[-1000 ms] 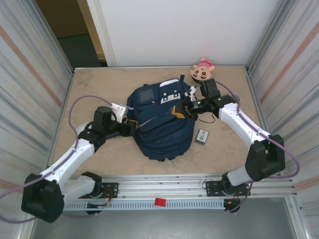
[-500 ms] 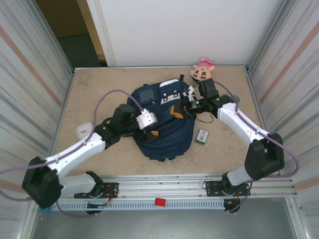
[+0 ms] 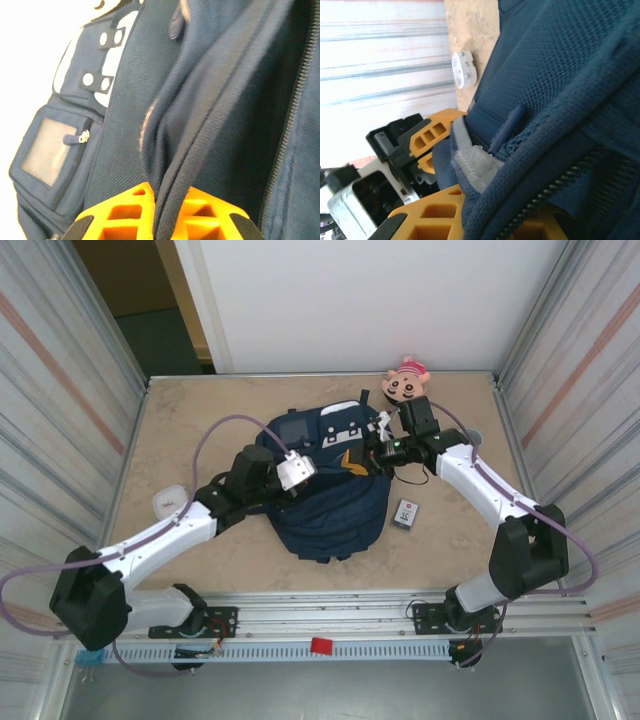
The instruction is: Pack the student bag
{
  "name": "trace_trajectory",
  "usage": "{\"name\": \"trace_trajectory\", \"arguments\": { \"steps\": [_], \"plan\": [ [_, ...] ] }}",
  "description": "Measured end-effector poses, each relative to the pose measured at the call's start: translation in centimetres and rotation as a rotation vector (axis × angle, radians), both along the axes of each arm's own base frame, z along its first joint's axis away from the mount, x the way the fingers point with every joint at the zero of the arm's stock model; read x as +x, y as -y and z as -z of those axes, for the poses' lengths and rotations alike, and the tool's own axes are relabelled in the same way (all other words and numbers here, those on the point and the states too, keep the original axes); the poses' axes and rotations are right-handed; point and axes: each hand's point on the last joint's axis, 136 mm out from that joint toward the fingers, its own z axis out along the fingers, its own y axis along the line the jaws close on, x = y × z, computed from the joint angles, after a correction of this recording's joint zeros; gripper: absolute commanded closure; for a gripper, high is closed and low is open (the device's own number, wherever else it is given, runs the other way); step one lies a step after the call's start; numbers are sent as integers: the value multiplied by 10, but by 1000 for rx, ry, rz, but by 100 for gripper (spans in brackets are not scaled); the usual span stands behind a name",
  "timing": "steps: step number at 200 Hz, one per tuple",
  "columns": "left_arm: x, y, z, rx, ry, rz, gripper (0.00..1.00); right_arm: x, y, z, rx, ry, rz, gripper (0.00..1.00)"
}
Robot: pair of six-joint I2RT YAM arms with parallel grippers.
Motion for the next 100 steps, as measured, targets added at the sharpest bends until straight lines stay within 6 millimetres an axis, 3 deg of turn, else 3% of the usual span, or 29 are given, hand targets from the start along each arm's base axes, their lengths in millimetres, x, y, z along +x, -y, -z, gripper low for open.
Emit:
{"name": "trace_trajectory", "arguments": {
  "steps": [24, 50, 76, 100],
  "plan": [
    [-10, -5, 2, 10, -21, 12, 100, 4, -7, 0, 22, -14, -34, 91],
    [-14, -11, 10, 10, -87, -25, 100, 16, -8, 7, 6, 0, -40, 54],
    [-18, -19, 14, -8, -168, -90, 100, 39, 19, 14, -76, 56, 53, 37],
    [-16, -22, 8, -42, -209, -136, 100, 45, 62, 24, -251, 82, 171, 26]
  ]
}}
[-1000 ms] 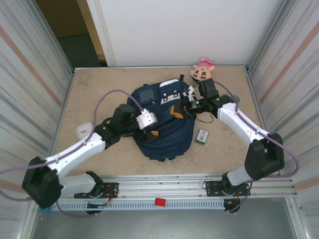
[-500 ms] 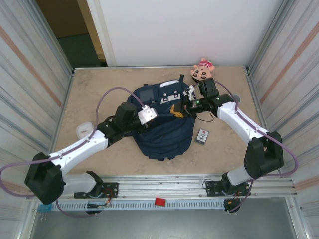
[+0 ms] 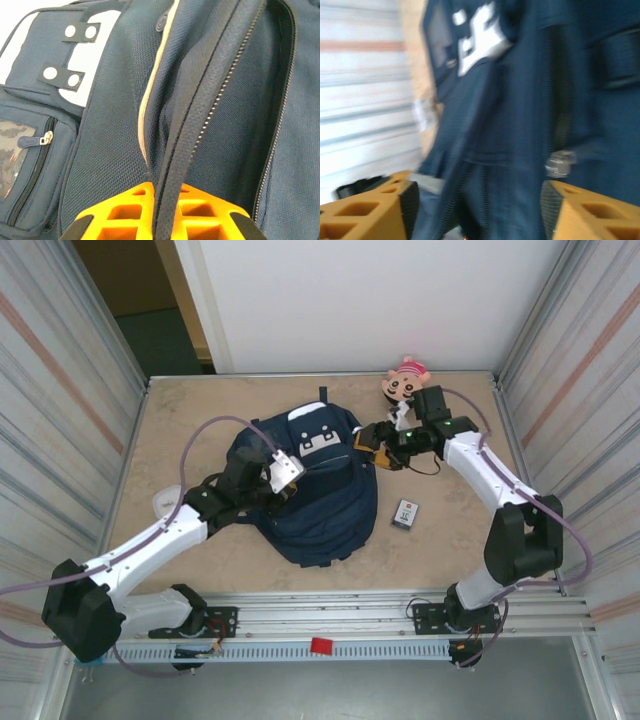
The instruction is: Pack the student bag
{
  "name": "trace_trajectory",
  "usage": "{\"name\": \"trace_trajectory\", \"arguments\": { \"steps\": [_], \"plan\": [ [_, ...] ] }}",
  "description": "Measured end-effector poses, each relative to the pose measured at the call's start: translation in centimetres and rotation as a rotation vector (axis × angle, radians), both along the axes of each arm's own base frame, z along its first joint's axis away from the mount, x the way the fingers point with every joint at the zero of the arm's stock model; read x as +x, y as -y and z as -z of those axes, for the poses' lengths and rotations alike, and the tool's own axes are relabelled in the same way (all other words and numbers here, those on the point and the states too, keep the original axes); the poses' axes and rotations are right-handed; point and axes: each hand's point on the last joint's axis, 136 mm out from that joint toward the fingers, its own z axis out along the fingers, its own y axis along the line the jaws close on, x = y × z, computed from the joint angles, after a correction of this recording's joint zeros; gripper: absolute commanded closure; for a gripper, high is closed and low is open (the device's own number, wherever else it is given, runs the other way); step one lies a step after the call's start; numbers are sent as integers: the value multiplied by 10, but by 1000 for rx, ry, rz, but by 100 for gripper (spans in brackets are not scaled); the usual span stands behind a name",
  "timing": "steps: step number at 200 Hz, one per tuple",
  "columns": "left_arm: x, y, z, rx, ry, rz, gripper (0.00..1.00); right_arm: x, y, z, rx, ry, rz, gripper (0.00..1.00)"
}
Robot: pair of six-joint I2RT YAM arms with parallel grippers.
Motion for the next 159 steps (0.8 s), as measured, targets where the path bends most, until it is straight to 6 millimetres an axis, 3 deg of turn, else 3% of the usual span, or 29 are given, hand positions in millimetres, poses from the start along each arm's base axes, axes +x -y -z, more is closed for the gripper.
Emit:
{"name": "trace_trajectory", "arguments": {
  "steps": [35, 71, 100, 159],
  "plan": [
    [9, -2, -12, -48, -26, -50, 100, -26, 62, 22, -284, -25, 124, 20],
    [12, -2, -16, -63, -38, -66, 100, -75, 101, 98, -498, -244, 148, 16],
    [12, -1, -15, -69, -52, -66, 100, -95, 110, 136, -577, -359, 124, 15],
    [11, -1, -15, -86, -67, -69, 100, -89, 96, 177, -637, -398, 54, 18]
  ]
}}
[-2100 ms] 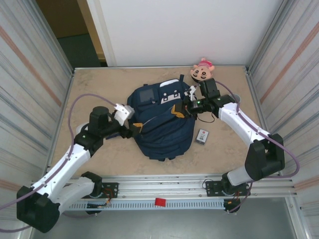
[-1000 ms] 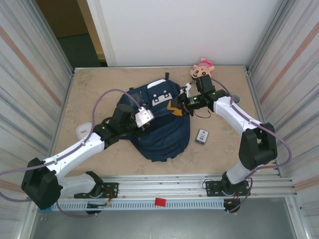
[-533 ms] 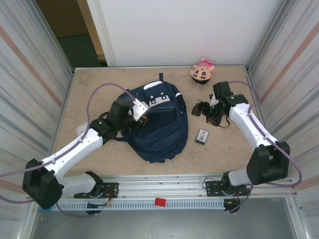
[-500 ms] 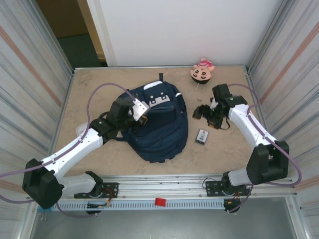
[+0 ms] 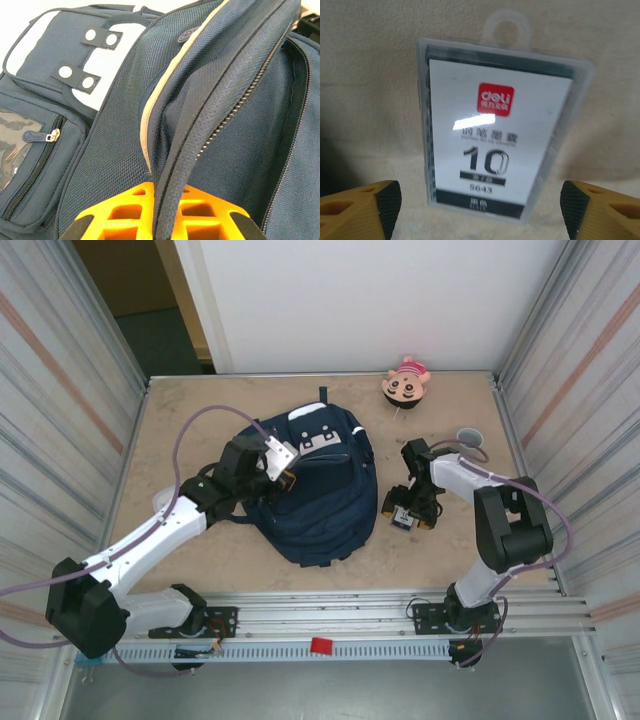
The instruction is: Pack the student bag
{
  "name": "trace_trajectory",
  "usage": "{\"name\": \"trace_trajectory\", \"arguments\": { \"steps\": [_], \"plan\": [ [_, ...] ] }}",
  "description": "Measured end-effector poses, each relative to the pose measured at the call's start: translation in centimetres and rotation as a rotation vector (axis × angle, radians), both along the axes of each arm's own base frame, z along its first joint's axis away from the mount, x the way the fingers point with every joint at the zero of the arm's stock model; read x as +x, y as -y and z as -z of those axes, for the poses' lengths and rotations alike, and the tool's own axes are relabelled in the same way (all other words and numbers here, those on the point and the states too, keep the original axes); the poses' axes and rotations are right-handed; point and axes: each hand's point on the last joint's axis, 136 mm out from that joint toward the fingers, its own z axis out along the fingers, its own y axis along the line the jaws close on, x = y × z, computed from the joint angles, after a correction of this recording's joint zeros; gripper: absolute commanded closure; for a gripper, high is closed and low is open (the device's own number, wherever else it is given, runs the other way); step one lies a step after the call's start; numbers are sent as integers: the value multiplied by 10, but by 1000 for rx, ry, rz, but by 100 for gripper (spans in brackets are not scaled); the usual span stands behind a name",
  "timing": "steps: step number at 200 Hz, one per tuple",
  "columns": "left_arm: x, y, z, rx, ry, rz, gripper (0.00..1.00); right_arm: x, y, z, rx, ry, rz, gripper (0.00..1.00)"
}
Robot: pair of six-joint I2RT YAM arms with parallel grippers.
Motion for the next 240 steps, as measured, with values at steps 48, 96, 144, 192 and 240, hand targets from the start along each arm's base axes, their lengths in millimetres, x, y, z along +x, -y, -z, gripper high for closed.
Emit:
{"name": "trace_trajectory", "arguments": {
  "steps": [48, 96, 144, 192, 240],
  "plan": [
    [0, 0, 0, -7, -7, -8, 100, -1, 5, 7, -42, -35, -4, 38],
    [0, 0, 0, -7, -8, -11, 100, -1, 8, 5, -37, -23, 14, 46],
    [3, -2, -8, -14, -9, -25, 100, 4, 10, 1, 26, 73, 72, 49],
    [4, -4, -10, -33, -47, -57, 100, 18, 10, -30, 101, 227, 122, 50],
    [3, 0, -7, -72, -98, -84, 100, 19, 2, -96, 221, 427, 163, 51]
  ]
}}
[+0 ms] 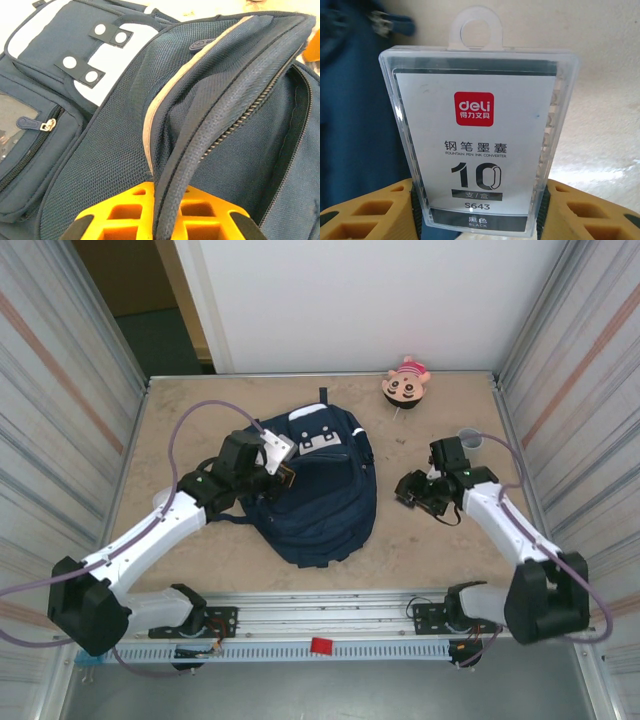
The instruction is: Pack the student bag
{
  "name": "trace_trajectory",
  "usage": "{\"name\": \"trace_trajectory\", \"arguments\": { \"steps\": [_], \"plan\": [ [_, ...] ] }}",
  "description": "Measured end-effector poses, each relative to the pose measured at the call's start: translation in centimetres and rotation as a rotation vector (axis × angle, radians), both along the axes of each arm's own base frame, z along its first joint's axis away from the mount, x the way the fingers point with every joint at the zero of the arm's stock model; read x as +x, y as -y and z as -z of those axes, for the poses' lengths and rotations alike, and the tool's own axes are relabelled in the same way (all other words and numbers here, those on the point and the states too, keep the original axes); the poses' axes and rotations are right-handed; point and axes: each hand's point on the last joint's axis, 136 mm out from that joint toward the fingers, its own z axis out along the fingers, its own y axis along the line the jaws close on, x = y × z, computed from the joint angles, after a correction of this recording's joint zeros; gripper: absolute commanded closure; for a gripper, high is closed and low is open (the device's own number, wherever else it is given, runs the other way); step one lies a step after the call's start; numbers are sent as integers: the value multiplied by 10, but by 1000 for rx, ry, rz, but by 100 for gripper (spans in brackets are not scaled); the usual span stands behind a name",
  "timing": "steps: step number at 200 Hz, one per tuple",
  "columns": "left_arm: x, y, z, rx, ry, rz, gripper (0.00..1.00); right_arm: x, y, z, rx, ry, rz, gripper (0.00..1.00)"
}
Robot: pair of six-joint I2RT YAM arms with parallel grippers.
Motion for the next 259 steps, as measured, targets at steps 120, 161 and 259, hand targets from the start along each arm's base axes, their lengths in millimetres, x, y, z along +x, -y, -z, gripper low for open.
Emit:
{"name": "trace_trajectory", "arguments": {
  "steps": [120, 161, 259],
  "plan": [
    [5, 12, 6, -61, -76, -23, 100, -39, -130, -91, 311, 165, -221, 49],
    [7, 15, -1, -98, -81, -37, 100, -21, -189, -77, 435, 98, -210, 46],
    [11, 16, -7, -132, -78, -43, 100, 21, -215, -70, 574, 83, -62, 26]
  ]
}}
